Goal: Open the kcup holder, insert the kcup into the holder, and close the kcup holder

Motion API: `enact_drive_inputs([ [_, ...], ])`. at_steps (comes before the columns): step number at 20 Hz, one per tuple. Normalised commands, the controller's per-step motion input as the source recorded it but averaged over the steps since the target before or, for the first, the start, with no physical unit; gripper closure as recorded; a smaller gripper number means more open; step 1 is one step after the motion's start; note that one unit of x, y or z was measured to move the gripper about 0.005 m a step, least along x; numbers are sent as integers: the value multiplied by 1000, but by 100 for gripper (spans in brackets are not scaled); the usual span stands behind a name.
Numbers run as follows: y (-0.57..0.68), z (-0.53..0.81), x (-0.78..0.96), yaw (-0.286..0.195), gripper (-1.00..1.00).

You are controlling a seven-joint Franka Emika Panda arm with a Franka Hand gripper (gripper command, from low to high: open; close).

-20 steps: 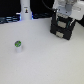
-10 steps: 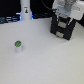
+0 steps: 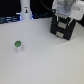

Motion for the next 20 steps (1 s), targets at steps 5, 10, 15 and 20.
enact_drive_inputs([
  [5,-188,281,946,-78,100],
  [10,-206,295,970,-76,100],
  [15,-227,281,976,-75,100],
  [20,-270,269,967,-79,100],
])
